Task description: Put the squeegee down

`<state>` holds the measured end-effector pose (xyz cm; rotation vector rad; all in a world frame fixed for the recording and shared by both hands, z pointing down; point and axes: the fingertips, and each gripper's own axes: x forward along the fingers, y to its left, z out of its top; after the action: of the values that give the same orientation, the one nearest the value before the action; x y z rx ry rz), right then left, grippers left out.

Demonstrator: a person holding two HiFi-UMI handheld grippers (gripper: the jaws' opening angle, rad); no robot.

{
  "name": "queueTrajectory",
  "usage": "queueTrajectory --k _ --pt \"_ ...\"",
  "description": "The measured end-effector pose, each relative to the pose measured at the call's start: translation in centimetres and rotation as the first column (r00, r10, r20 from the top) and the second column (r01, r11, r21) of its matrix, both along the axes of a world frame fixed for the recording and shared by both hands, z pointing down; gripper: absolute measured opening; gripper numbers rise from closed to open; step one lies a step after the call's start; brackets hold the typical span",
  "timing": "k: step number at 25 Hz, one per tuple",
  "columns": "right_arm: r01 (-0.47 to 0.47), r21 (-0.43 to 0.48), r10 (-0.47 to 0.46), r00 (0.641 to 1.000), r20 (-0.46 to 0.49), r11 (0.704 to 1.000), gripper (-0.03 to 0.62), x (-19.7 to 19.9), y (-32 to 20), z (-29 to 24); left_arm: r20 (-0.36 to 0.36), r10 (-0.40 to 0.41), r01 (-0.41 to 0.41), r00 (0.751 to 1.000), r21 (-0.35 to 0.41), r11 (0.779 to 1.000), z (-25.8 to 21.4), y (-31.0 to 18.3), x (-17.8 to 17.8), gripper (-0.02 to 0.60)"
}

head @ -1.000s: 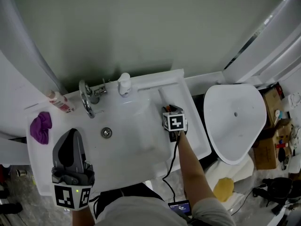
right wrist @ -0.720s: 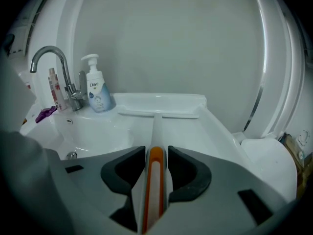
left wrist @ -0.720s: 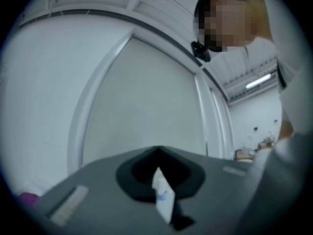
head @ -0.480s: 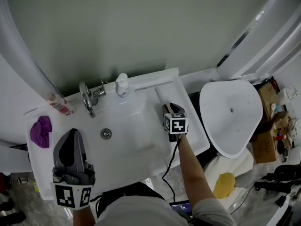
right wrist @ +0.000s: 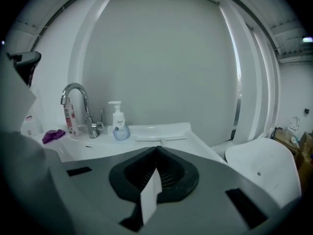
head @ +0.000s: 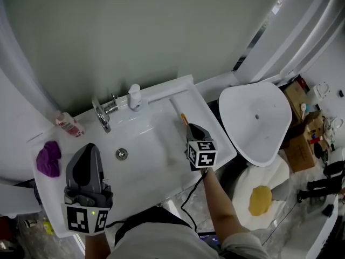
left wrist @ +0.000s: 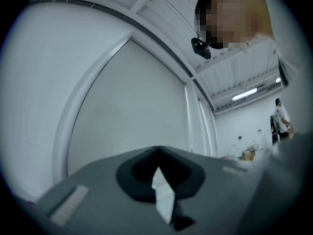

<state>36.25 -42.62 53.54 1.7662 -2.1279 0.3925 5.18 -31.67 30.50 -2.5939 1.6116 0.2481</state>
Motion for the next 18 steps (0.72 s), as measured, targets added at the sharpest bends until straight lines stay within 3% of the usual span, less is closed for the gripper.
queueTrajectory --k 18 --pt "-0.098 0.270 0.103 0.995 -0.005 0.958 0.002 -5.4 12.6 -12.1 -0.005 0.155 -0.155 0.988 0.051 0.987 -1.4 3.7 -1.5 0.008"
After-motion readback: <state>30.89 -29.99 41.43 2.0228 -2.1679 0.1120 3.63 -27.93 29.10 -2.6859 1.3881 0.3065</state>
